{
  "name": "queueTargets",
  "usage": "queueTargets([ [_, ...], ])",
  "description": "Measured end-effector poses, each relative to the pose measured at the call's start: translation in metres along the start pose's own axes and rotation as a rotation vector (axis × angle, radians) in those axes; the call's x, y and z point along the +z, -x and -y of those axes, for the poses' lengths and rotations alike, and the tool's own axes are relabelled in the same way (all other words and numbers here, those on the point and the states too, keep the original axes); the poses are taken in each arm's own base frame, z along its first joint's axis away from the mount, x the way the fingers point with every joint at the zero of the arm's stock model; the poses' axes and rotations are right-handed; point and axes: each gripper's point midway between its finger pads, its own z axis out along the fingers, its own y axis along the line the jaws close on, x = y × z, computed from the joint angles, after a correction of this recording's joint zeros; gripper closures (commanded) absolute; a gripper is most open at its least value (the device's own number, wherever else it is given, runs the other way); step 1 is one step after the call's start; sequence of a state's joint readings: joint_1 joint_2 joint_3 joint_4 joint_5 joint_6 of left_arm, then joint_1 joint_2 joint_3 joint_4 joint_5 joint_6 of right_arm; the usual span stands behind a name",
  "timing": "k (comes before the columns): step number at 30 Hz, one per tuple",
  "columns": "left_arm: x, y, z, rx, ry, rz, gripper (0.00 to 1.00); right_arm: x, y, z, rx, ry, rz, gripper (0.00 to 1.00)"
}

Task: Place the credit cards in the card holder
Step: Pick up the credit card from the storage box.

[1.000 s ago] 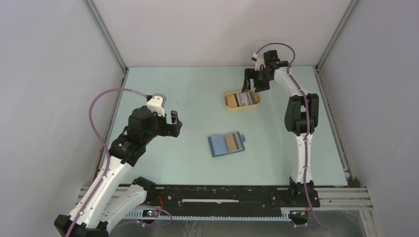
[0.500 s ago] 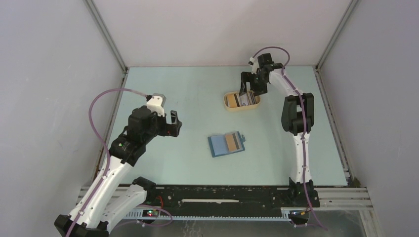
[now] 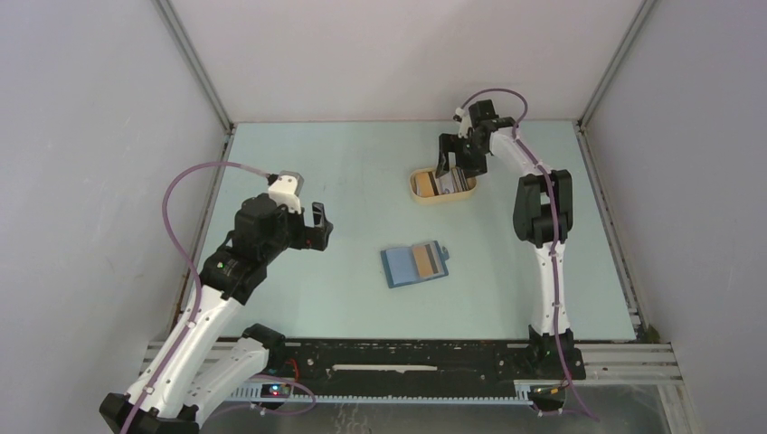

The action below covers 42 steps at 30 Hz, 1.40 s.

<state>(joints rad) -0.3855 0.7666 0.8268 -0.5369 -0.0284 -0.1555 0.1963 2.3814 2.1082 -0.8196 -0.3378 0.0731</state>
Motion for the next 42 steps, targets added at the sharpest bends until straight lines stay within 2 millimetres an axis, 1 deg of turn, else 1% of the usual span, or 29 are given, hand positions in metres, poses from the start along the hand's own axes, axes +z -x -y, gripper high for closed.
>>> queueTargets([
  [4, 0.000, 0.000, -0.001, 0.000, 0.003, 0.000, 0.00, 0.001, -0.002, -0.002, 0.016, 0.038, -0.009, 0.03],
  [14, 0.000, 0.000, -0.001, 0.000, 0.007, 0.001, 0.00, -0.012, 0.000, -0.009, 0.093, 0.215, -0.017, 0.13],
  [19, 0.000, 0.000, -0.002, 0.000, 0.012, 0.001, 0.00, -0.018, 0.000, -0.011, 0.122, 0.280, -0.021, 0.19],
  [22, 0.000, 0.000, -0.003, 0.002, 0.014, 0.001, 0.00, -0.021, 0.000, -0.009, 0.135, 0.302, -0.022, 0.23],
  [26, 0.000, 0.000, -0.003, 0.006, 0.016, 0.001, 0.00, -0.024, 0.001, -0.006, 0.146, 0.318, -0.019, 0.32],
  [28, 0.000, 0.000, -0.003, 0.007, 0.016, 0.001, 0.00, -0.026, 0.002, -0.005, 0.151, 0.326, -0.018, 0.34],
  [35, 0.000, 0.000, -0.004, 0.007, 0.019, 0.001, 0.00, -0.028, 0.003, 0.000, 0.162, 0.333, -0.013, 0.46],
  [42, 0.001, -0.001, -0.004, 0.007, 0.022, -0.003, 0.00, -0.031, 0.004, 0.005, 0.171, 0.333, -0.007, 0.54],
])
